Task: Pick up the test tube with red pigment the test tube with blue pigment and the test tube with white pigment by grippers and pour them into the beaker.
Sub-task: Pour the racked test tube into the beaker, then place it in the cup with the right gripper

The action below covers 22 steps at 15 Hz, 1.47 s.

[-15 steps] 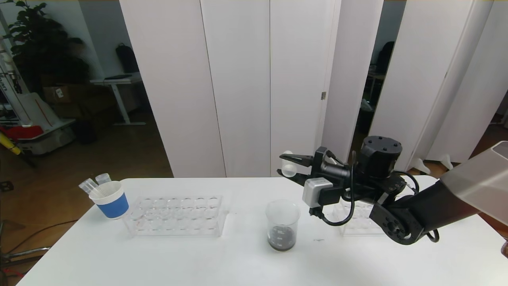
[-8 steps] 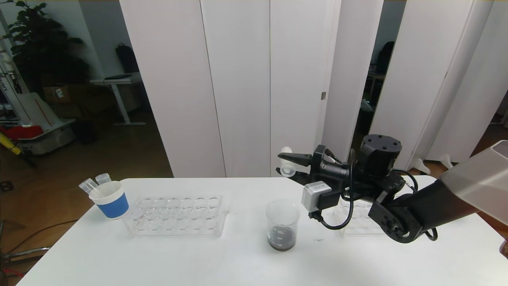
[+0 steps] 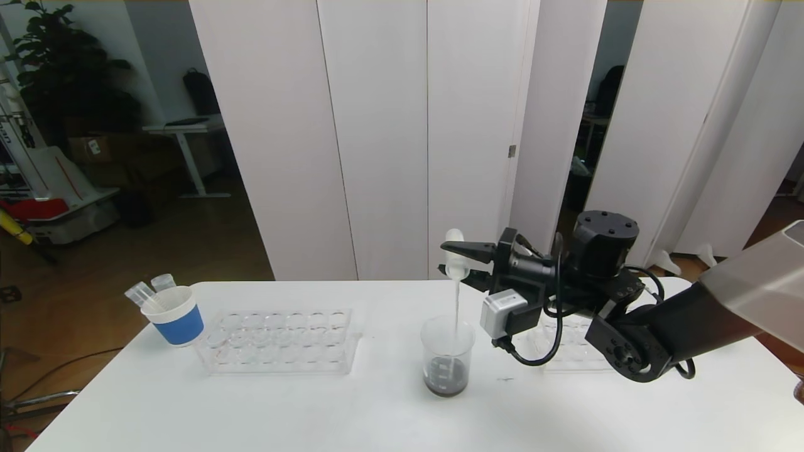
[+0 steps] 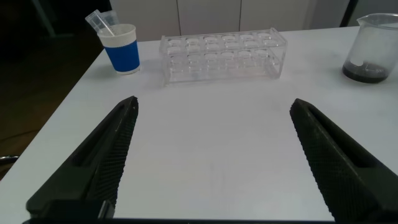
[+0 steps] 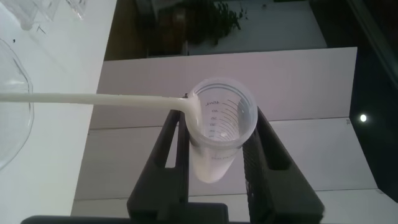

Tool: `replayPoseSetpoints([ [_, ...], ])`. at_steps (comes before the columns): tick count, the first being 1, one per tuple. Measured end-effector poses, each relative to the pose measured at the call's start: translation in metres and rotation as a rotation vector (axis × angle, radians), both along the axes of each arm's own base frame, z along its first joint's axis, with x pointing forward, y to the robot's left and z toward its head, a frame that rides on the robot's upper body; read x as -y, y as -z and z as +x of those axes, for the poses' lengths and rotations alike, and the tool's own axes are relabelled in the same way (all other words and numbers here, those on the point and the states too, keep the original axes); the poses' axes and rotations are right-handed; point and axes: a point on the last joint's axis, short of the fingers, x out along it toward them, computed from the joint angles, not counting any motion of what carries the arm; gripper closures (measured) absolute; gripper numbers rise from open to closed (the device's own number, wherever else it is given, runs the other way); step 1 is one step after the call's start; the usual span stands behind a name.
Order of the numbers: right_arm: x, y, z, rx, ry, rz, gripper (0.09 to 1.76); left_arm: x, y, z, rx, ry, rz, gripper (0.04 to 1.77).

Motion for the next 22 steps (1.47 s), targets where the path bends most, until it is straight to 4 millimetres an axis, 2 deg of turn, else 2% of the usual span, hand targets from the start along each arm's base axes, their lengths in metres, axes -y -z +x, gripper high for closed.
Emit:
replayPoseSetpoints([
  [12, 0.0012, 0.0012, 0.0012, 0.039, 0.005, -0.023, 1.28, 0.0, 0.0, 0.0, 0.0, 0.0, 0.0, 0.07],
  [22, 0.0021, -0.0021, 0.0036, 0.142, 0.016, -0.059, 1.28, 0.0, 0.0, 0.0, 0.0, 0.0, 0.0, 0.07],
])
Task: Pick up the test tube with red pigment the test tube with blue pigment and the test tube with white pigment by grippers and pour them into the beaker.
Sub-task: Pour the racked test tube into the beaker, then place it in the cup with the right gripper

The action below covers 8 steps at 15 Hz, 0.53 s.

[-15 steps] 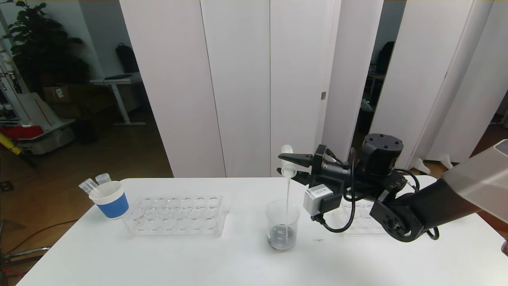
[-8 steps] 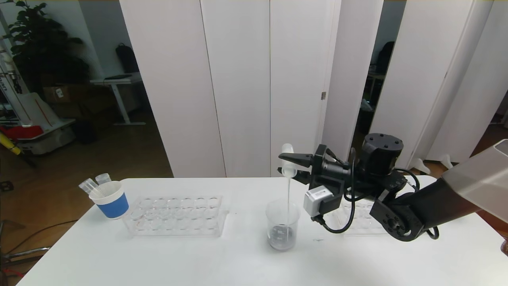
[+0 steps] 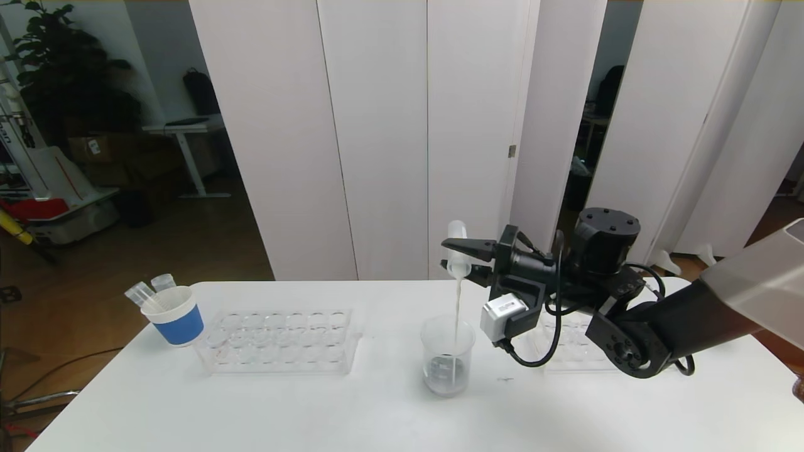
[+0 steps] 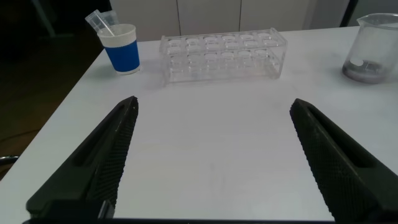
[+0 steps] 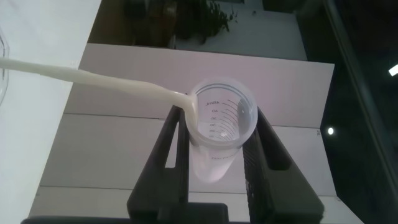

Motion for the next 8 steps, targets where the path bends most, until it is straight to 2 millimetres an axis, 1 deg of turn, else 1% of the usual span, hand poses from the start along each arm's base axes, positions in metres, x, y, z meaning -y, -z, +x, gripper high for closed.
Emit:
replayPoseSetpoints([
  [8, -0.0027, -0.0066, 0.0008, 0.091, -0.002, -0.021, 1.28, 0.0, 0.0, 0.0, 0.0, 0.0, 0.0, 0.07],
])
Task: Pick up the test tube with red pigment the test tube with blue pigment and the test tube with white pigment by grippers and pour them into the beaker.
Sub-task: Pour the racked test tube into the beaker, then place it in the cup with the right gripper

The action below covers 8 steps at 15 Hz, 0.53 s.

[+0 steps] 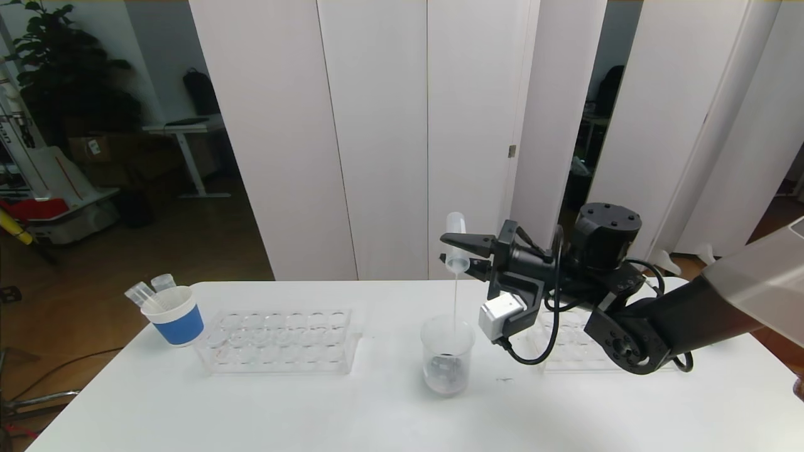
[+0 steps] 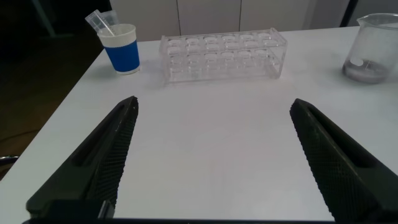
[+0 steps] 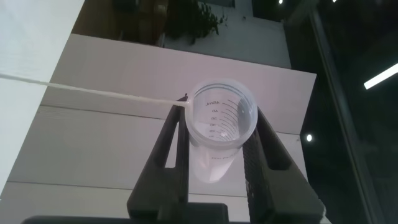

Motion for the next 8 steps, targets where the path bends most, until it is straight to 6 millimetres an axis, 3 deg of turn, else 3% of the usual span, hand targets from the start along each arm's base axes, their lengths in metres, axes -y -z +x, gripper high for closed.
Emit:
replayPoseSetpoints([
  [8, -0.0034, -0.0025, -0.0033, 0.051, -0.007, -0.018, 1.28, 0.0, 0.0, 0.0, 0.0, 0.0, 0.0, 0.07],
])
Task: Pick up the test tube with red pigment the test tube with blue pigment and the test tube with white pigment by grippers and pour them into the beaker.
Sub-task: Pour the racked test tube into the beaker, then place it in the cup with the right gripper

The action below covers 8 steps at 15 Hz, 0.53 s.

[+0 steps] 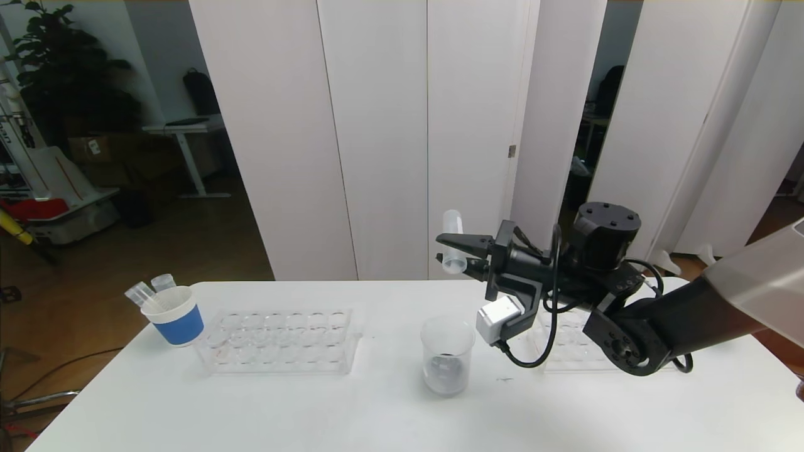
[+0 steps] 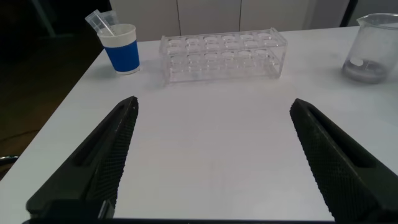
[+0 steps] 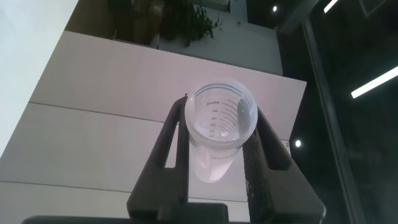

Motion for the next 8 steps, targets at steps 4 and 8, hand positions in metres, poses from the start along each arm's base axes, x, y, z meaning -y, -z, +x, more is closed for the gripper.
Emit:
replayPoseSetpoints([
  [4, 0.0004, -0.0006, -0.0007, 0.0, -0.001, -0.001, 1.28, 0.0, 0.0, 0.0, 0.0, 0.0, 0.0, 0.07],
  [8, -0.0016, 0.0003, -0.0024, -0.039, -0.019, -0.002, 1.28, 0.0, 0.0, 0.0, 0.0, 0.0, 0.0, 0.07],
])
